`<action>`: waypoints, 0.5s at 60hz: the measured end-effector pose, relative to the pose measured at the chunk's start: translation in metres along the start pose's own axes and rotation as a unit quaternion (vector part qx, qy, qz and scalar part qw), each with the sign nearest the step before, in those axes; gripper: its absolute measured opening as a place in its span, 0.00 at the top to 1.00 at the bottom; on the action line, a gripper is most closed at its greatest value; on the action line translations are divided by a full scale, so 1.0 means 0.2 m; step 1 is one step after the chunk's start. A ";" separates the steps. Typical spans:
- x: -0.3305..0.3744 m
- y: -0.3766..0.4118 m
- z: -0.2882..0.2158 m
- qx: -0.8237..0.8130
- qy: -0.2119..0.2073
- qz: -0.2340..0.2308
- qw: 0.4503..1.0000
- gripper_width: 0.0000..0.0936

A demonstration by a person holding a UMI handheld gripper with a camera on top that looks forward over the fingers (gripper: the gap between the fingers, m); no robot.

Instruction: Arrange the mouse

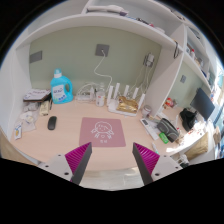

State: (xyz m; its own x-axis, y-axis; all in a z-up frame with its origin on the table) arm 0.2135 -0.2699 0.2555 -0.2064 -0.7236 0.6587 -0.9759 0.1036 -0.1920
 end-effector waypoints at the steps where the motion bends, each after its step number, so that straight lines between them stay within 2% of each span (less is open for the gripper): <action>1: 0.00 0.00 0.00 0.000 0.001 0.001 1.000 0.10; 15: -0.07 0.11 0.07 -0.009 0.007 0.016 1.000 0.09; 23: -0.12 0.26 0.25 -0.017 0.018 0.033 0.999 0.10; 30: -0.17 0.52 0.40 -0.038 0.035 0.017 0.999 0.09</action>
State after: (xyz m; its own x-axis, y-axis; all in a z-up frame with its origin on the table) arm 0.1242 -0.2898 0.1542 -0.2420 -0.6697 0.7021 -0.9701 0.1810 -0.1618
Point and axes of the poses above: the point between the fingertips, and its own axes, seen from behind it with the camera up: y to the left, z down, x backward, against the way the camera looks, the point moved 4 cm from there along x, backward, against the way the camera looks
